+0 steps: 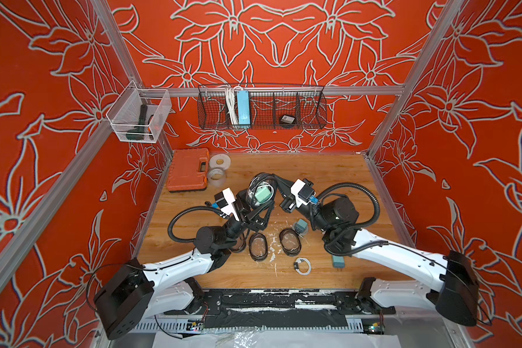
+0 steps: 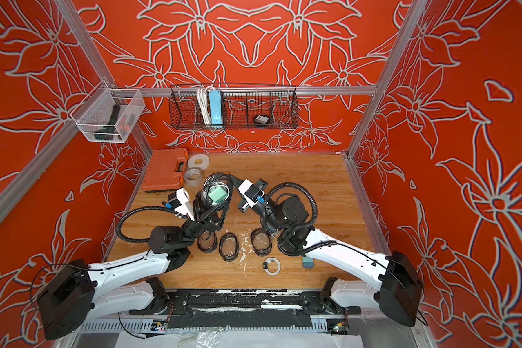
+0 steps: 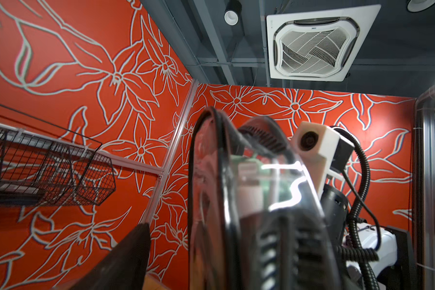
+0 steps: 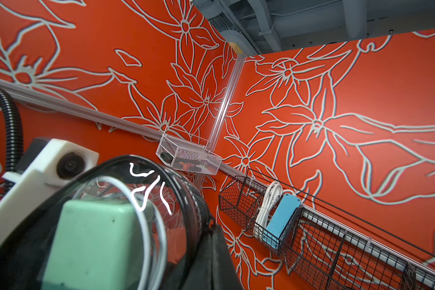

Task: Pack away charging kits
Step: Zip the zipper on the storage bag.

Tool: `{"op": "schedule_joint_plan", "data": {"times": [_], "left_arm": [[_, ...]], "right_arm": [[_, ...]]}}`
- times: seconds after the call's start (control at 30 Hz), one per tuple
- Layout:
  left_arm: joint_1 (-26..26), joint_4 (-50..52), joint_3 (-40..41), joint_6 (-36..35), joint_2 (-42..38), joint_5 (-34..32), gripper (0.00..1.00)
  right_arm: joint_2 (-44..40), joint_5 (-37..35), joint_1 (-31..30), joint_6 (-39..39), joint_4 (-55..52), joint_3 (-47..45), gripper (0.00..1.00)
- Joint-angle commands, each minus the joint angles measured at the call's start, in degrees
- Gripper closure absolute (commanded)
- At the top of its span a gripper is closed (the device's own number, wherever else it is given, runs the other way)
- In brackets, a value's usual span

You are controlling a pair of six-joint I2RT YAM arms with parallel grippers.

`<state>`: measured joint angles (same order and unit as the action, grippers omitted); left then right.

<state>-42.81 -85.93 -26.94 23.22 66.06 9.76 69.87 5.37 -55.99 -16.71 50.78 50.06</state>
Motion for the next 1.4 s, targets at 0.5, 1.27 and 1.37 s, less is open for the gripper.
{"op": "schedule_joint_plan", "data": {"times": [0.5, 1.27, 1.37], "left_arm": [[-0.26, -0.4, -6.7, -0.17, 2.44, 0.61, 1.0], [-0.26, 57.7, -11.79, -5.29, -17.66, 13.18, 1.0], [-0.26, 64.36, -13.66, -6.55, -17.11, 14.2, 1.0]], "right_arm": [[-1.07, -0.89, -0.62, -1.04, -0.85, 0.8, 1.0], [-11.33, 16.73, 13.37, -27.84, -34.45, 4.98, 1.0], [-11.47, 18.12, 13.72, -29.81, -35.54, 5.51, 1.0]]}}
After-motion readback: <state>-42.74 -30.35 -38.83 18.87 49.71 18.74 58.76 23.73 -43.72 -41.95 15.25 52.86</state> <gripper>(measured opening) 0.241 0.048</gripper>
